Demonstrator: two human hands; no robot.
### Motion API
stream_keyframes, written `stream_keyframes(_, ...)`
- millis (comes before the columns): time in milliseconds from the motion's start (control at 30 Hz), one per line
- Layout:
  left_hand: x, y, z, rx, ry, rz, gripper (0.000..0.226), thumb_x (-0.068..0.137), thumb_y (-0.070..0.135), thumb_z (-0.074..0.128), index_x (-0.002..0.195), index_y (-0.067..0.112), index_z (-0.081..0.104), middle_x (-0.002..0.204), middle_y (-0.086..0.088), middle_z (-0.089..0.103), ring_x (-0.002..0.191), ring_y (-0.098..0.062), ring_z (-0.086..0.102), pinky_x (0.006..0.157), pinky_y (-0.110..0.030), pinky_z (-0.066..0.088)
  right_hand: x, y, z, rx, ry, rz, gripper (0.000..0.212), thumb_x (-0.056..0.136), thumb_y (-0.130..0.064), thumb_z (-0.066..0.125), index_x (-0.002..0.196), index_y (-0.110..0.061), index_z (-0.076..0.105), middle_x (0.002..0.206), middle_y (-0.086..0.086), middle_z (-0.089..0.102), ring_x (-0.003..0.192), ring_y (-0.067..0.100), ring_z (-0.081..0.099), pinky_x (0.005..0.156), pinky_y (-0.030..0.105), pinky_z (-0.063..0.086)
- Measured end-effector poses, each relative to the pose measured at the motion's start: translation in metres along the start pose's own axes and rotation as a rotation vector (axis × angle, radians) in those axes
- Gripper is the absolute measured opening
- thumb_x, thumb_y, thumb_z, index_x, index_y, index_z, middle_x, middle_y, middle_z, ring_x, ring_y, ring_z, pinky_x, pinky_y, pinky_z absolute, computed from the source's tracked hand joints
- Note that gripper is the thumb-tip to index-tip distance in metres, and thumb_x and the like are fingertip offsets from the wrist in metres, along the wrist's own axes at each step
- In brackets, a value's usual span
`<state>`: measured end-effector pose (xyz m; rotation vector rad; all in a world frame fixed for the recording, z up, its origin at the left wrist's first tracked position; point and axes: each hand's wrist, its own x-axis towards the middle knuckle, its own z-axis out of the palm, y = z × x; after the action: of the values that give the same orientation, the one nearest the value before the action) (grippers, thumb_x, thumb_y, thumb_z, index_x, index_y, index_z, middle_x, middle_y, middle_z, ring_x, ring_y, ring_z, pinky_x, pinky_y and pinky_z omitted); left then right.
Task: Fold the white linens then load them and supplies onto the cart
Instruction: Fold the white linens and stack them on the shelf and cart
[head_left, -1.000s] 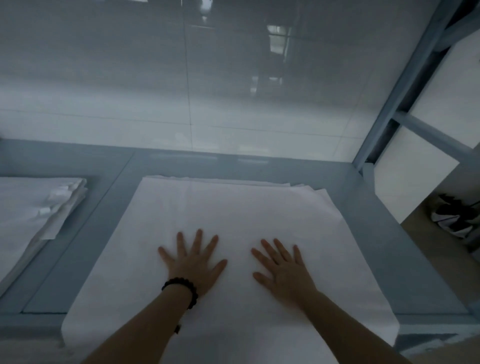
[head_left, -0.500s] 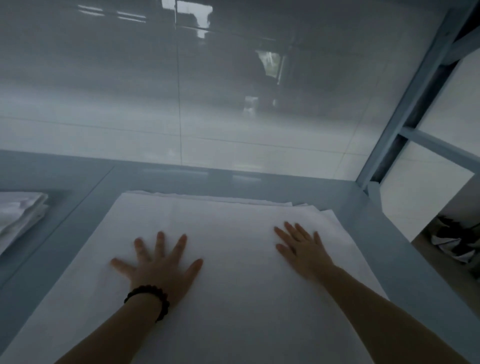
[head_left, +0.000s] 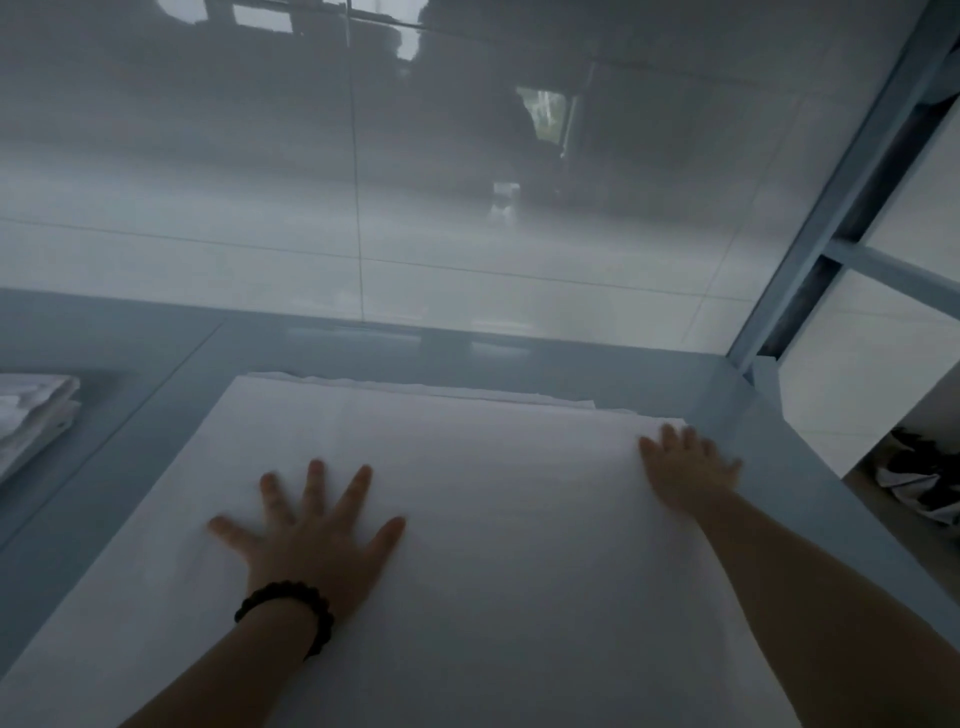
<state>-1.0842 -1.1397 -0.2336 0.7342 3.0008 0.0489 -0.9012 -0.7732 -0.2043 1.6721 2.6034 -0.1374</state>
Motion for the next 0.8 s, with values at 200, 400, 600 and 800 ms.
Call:
stream_keyframes(200,0.000,0.000,-0.003,0.000,-0.008,0.009,0.081,0.067,0.085,-0.012,0.141,0.054,-0.018,0.161,0.007,-0.011,0.144,-0.041,-0.011,0.094,-0.080,-0.004,-0.095,-0.143,0.028,0.100,0.069,-0.449,0.051,0.103,-0.041,0.020,0.152,-0.029,0.016,0.162,0.000,0.004,0.148,0.021,-0.005,0.115,0.057,-0.001)
stream_keyframes(400,0.001,0.001,-0.006,-0.015,-0.054,0.028,0.060,0.089,0.065,0.002,0.145,0.049,-0.014,0.161,0.003,-0.012,0.144,-0.040,-0.014,0.097,-0.077,-0.008,-0.159,-0.201,0.047,0.089,0.052,-0.529,0.053,0.101,-0.043,0.018,0.152,-0.035,0.010,0.162,-0.003,0.004,0.149,0.018,-0.002,0.115,0.057,-0.006)
stream_keyframes(600,0.006,0.019,-0.010,-0.171,-0.035,0.249,0.054,0.099,0.043,0.013,0.152,0.035,0.007,0.162,0.004,-0.007,0.147,-0.026,-0.014,0.107,-0.063,-0.016,-0.159,-0.202,0.047,0.060,0.063,-0.529,0.052,0.101,-0.044,0.014,0.152,-0.038,0.005,0.162,-0.006,0.000,0.148,0.017,-0.003,0.116,0.056,-0.001)
stream_keyframes(800,0.095,-0.017,-0.016,0.009,-0.071,0.284,0.058,0.094,0.064,0.008,0.148,0.048,-0.005,0.159,0.017,-0.011,0.147,-0.025,-0.012,0.105,-0.069,-0.008,-0.151,-0.201,0.056,0.081,0.100,-0.519,0.051,0.100,-0.046,0.012,0.150,-0.044,0.003,0.161,-0.012,-0.001,0.148,0.012,-0.005,0.116,0.051,-0.003)
